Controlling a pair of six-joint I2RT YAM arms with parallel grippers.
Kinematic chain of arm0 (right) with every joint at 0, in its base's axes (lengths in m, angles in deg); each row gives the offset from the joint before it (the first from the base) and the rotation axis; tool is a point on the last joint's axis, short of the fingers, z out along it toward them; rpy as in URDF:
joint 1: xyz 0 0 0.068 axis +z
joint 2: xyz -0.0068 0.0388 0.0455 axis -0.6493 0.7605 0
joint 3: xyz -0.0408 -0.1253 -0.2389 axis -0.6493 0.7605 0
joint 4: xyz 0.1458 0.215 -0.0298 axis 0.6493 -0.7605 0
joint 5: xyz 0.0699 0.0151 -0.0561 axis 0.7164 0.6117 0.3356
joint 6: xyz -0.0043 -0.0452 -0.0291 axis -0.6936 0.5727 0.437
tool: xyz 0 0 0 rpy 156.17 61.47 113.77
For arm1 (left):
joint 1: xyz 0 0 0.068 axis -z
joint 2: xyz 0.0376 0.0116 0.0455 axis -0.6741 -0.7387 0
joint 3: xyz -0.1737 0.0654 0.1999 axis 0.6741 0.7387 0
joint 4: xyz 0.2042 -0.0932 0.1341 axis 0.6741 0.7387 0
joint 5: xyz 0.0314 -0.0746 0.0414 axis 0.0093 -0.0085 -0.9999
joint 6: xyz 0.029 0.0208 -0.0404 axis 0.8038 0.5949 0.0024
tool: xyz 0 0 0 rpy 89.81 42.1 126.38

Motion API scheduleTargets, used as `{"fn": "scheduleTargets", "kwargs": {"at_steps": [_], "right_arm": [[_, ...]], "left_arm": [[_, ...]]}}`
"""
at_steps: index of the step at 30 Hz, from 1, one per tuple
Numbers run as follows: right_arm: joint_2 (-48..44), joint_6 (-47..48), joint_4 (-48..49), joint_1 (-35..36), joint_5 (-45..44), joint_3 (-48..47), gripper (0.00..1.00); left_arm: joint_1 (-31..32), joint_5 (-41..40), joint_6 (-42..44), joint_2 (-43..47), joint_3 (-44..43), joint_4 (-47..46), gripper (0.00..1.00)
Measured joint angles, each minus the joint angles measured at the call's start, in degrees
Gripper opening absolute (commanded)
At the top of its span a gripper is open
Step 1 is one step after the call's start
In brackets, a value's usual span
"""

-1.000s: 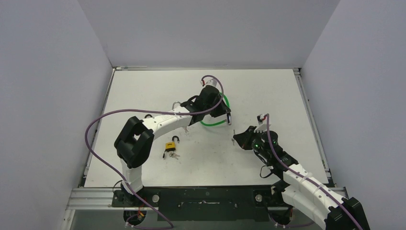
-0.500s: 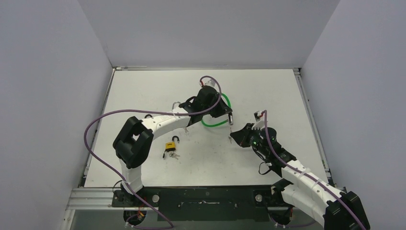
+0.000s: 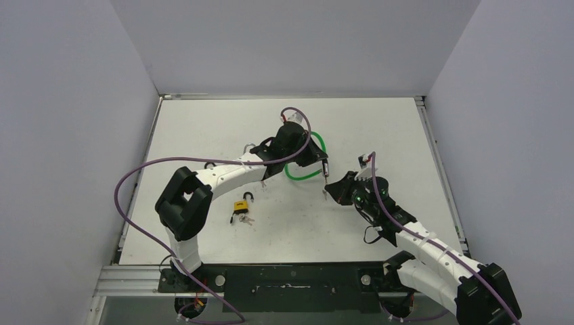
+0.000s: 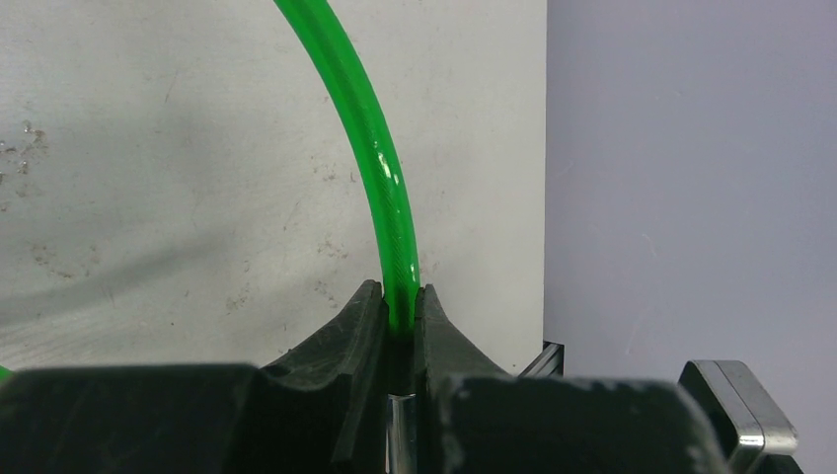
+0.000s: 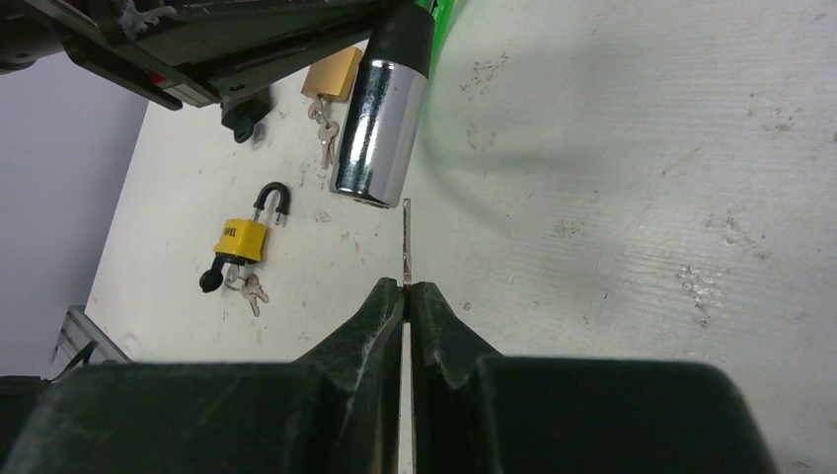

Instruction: Unlock with the key

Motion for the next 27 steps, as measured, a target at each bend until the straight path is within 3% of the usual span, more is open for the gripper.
{"fn": "scheduleTargets", "kwargs": {"at_steps": [27], "right_arm": [[-3.1, 0.6, 2.1, 0.0, 3.6, 0.0, 0.0]], "left_arm": [[-0.8, 0.0, 0.1, 0.2, 0.3, -0.5, 0.0]]}}
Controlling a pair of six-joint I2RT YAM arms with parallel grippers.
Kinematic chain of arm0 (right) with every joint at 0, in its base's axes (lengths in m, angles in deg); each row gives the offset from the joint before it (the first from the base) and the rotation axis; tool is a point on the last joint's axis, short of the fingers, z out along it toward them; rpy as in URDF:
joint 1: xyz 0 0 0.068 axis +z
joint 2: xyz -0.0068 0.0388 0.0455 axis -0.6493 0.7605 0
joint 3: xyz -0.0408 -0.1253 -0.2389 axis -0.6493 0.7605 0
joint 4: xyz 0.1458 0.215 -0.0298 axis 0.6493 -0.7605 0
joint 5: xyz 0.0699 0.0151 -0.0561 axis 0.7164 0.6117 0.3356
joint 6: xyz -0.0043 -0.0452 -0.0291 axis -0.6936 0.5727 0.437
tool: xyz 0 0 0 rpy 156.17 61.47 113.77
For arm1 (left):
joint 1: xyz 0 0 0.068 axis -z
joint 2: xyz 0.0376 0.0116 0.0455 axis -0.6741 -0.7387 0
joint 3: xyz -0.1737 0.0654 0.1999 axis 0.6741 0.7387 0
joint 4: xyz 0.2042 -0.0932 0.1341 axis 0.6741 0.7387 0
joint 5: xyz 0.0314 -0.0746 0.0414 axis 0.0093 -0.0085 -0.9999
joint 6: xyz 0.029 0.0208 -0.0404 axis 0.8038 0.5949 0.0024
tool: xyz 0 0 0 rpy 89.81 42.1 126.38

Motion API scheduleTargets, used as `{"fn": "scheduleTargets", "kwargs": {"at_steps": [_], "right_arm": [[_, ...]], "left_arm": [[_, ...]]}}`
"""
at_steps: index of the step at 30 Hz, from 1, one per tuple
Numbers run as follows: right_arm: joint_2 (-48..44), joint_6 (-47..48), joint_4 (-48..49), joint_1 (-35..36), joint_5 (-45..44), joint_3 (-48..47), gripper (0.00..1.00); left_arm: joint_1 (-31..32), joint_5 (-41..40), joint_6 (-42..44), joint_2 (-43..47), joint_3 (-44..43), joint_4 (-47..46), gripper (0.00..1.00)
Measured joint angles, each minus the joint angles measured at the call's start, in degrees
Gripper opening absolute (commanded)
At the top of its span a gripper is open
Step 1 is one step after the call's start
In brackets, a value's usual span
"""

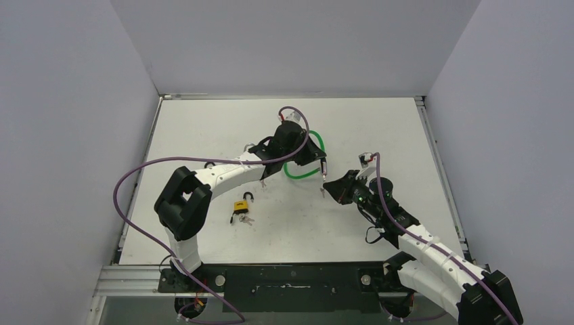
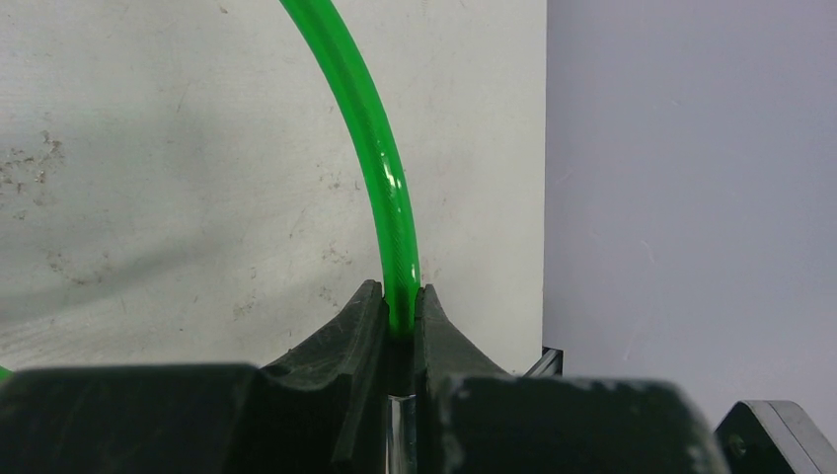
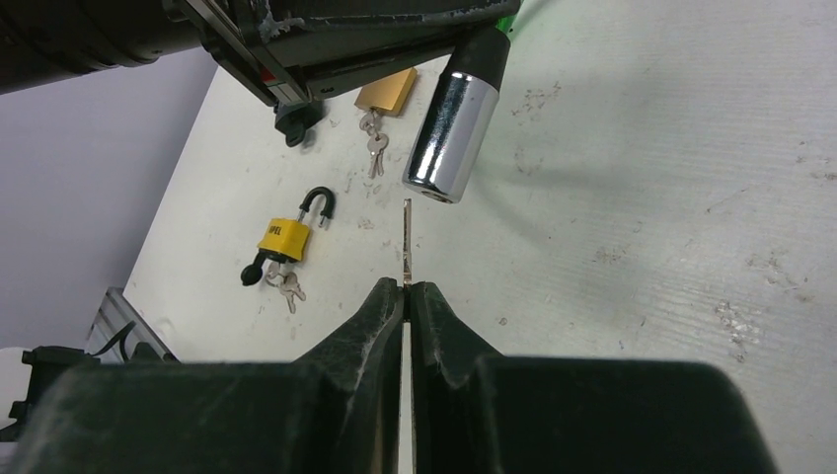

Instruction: Unlock with the key

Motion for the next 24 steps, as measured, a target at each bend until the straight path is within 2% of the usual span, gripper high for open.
{"fn": "scheduleTargets", "kwargs": {"at_steps": [24], "right_arm": [[2.0, -1.4, -2.6, 0.0, -1.8, -1.6, 0.0]], "left_arm": [[-0.2, 0.2, -0.6, 1.4, 2.9, -2.5, 0.0]]}}
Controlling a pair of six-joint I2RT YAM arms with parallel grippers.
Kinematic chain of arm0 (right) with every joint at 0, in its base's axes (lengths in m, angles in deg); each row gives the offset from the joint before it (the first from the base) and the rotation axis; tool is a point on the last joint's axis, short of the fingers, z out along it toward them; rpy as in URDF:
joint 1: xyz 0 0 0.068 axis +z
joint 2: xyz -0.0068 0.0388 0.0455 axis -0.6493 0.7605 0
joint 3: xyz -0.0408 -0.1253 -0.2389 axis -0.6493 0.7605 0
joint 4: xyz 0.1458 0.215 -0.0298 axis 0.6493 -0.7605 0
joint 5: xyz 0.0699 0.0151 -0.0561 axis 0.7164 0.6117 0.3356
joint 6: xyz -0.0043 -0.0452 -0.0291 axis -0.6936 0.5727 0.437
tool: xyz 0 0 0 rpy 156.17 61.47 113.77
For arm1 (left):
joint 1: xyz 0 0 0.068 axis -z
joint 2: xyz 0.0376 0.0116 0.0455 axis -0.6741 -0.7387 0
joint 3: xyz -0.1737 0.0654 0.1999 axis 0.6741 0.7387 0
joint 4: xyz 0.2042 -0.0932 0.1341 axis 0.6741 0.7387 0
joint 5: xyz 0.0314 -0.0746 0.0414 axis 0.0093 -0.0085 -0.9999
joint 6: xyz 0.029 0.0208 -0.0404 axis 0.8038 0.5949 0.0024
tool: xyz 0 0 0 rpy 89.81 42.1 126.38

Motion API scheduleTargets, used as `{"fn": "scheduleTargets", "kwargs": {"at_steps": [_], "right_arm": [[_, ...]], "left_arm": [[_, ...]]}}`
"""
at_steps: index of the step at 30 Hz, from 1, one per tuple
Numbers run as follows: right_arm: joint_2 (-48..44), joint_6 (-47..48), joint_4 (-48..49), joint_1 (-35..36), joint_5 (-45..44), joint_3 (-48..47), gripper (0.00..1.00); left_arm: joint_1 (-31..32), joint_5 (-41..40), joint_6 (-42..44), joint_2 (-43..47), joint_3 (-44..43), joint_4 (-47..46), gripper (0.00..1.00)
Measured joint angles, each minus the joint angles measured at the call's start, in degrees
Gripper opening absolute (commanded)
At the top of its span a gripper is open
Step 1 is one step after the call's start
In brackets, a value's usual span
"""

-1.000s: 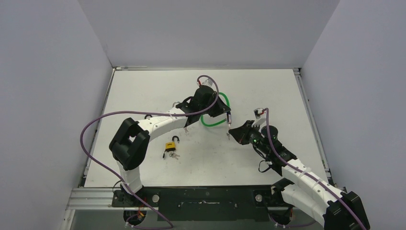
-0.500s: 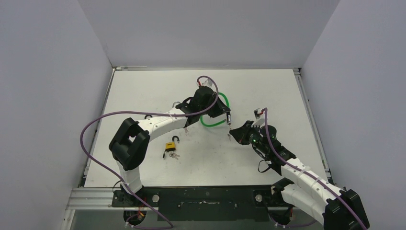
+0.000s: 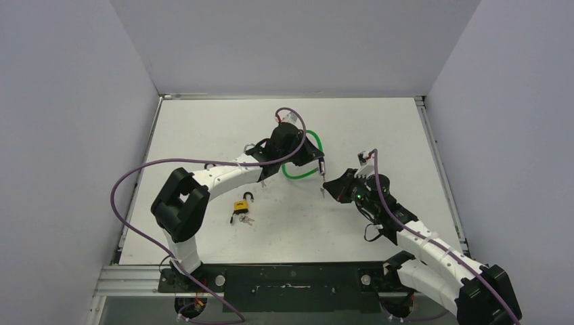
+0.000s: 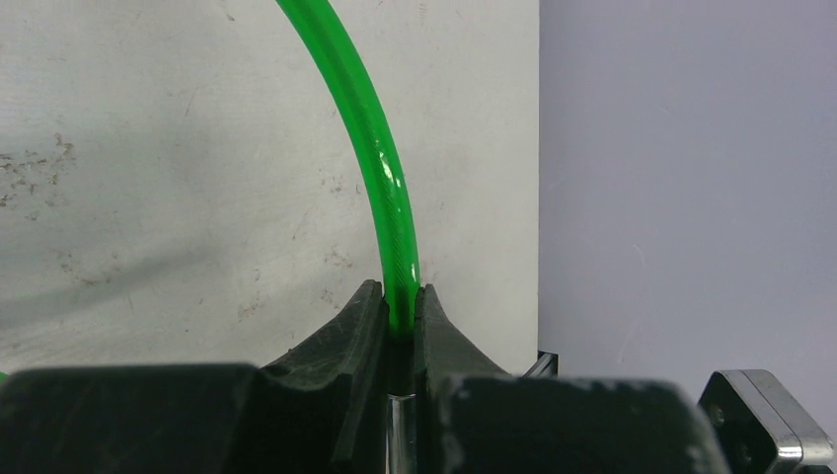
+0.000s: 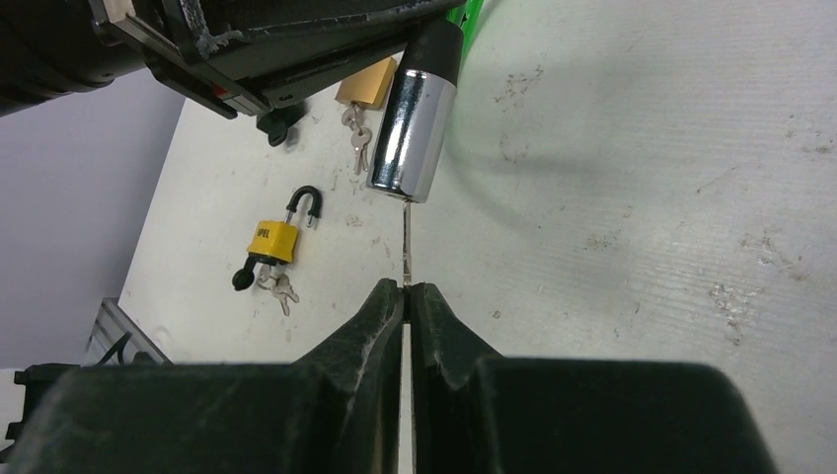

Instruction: Unlock with the key

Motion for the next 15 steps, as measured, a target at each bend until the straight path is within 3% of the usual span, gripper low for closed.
{"fn": "scheduleTargets", "kwargs": {"at_steps": [15], "right_arm": [[2.6, -1.7, -3.7, -0.2, 1.4, -3.4, 0.0]], "left_arm": [[-0.4, 0.3, -0.9, 0.3, 1.3, -1.9, 0.0]]}}
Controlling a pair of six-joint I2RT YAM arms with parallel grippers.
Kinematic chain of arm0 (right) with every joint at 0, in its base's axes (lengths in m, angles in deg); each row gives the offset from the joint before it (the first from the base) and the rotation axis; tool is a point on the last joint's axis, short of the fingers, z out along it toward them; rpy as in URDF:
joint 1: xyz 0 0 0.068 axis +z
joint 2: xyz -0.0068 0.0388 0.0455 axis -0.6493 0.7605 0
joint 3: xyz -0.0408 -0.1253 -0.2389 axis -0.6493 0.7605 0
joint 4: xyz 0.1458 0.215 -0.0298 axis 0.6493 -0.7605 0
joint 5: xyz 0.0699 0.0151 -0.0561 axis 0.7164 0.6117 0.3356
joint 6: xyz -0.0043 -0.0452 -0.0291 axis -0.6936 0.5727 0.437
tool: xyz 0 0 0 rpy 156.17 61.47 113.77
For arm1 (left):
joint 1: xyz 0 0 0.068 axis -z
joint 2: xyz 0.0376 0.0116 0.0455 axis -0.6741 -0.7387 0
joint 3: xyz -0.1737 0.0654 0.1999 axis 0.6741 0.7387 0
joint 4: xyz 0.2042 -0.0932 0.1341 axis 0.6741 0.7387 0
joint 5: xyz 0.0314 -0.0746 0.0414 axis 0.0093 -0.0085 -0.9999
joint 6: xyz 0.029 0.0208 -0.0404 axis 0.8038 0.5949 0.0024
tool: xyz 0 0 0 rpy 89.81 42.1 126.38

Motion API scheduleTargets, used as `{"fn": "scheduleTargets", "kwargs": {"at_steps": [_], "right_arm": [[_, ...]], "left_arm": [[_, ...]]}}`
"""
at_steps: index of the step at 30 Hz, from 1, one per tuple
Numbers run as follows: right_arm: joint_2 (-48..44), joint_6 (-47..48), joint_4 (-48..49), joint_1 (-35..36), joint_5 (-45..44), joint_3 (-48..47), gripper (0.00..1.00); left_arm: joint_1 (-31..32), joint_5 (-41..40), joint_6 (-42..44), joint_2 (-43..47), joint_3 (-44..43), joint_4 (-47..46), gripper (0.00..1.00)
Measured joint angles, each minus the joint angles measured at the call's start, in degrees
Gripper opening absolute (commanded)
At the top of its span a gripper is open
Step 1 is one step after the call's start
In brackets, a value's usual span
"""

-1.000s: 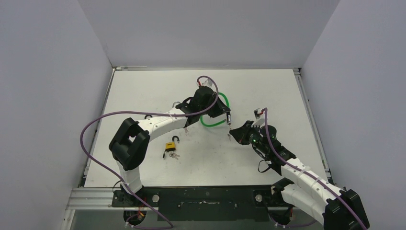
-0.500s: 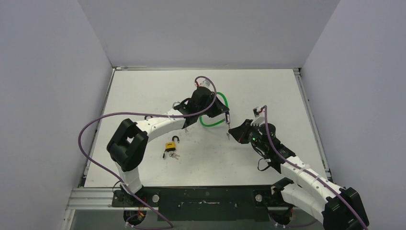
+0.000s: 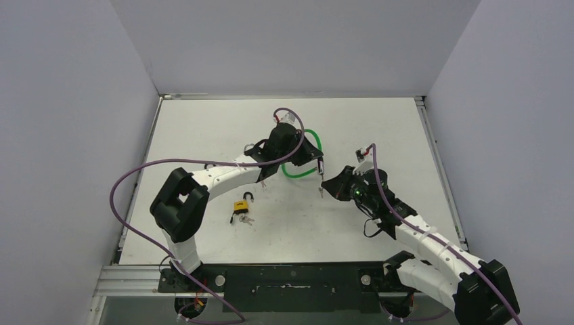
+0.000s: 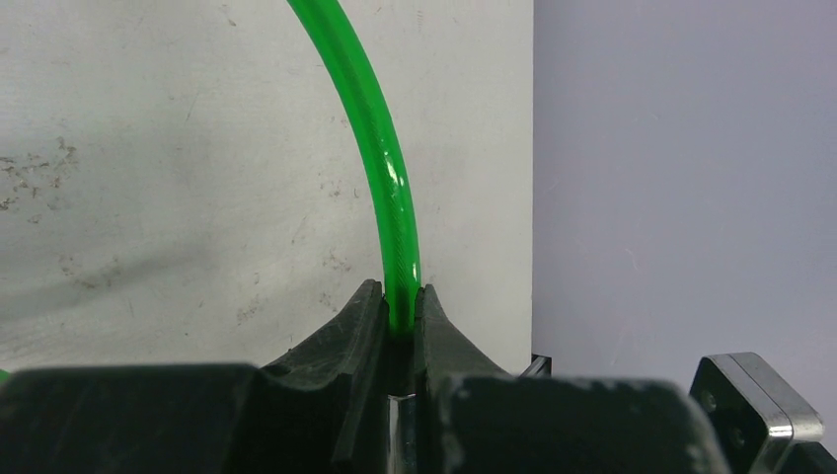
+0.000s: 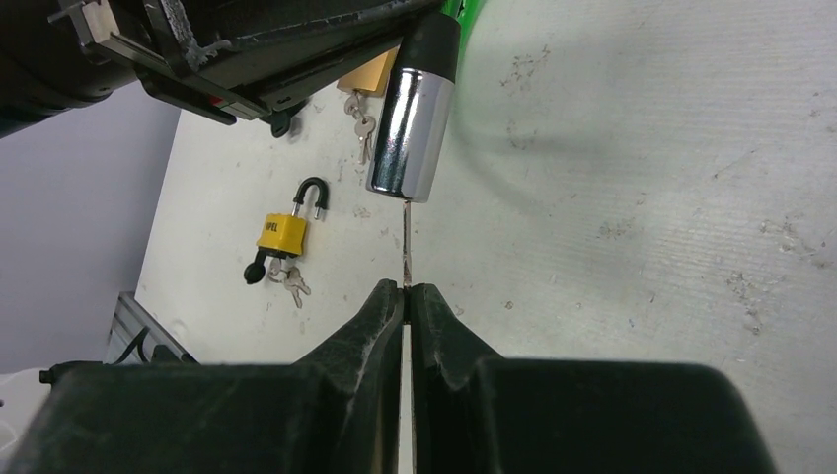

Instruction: Unlock with the key

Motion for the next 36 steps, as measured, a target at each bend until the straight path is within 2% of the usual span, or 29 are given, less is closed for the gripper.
{"fn": "scheduleTargets", "kwargs": {"at_steps": [15, 27, 36], "right_arm": [[3.2, -3.1, -7.5, -2.0, 1.7, -5.3, 0.0], [6.8, -5.9, -7.4, -3.6, 3.1, -6.5, 0.0], [6.6, -1.2, -2.9, -3.8, 4.2, -6.1, 0.0]], "left_arm": [[-0.4, -0.2, 0.0, 0.3, 1.5, -2.8, 0.0], [-0.5, 0.6, -0.2, 1.0, 2.9, -3.7, 0.0], [-0.8, 1.5, -3.1, 2.1, 4.2, -5.5, 0.0]]}}
